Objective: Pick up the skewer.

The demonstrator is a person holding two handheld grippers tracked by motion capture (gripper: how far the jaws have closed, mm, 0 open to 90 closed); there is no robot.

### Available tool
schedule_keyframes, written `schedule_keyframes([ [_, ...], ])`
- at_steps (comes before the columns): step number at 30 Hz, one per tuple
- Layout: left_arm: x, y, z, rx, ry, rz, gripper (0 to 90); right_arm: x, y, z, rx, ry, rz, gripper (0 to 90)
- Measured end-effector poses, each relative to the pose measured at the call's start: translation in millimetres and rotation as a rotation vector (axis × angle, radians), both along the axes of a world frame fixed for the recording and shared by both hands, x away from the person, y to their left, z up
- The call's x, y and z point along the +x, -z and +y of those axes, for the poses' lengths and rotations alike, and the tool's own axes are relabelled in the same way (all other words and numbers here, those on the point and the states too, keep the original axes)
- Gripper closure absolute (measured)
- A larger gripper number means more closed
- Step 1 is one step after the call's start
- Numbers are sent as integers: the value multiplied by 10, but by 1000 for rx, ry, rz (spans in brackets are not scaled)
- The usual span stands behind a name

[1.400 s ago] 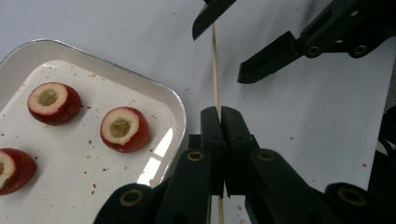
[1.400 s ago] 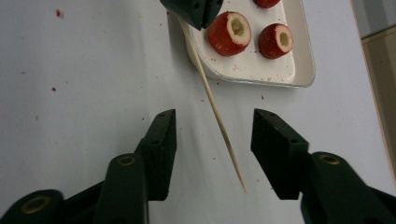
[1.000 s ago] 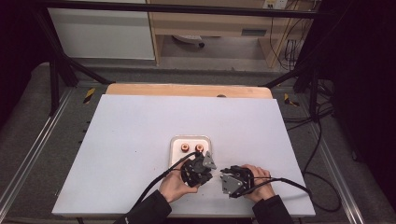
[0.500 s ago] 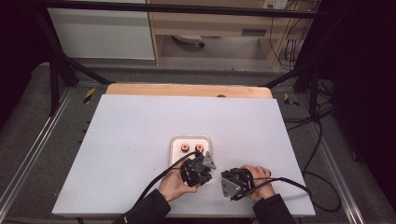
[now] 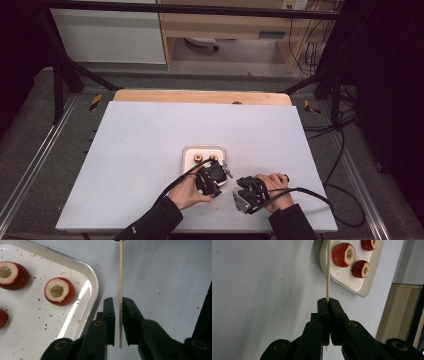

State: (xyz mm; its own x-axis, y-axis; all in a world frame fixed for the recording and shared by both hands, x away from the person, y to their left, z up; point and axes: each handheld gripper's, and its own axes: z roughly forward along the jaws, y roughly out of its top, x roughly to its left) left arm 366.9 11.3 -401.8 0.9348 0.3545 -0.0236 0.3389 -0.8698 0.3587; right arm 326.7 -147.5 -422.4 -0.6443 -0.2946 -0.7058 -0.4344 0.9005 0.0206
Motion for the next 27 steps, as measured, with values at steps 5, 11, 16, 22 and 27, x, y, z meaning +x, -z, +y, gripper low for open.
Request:
schedule_keyframes([
  [5,7,22,-48,23,7,14,872,-15,1,23,-31,-11,-22,889],
  [11,3,37,-65,44,8,9,884,-34,-12,39,-49,-28,-39,889],
  [16,-38,30,-36,28,8,-20,886,-28,-27,40,-22,-15,-26,875],
  [22,-113,58,73,-19,-20,-44,887,70,-115,-112,195,182,79,594],
  [27,-143,84,201,-45,-37,-85,886,150,-139,-305,396,335,190,437],
])
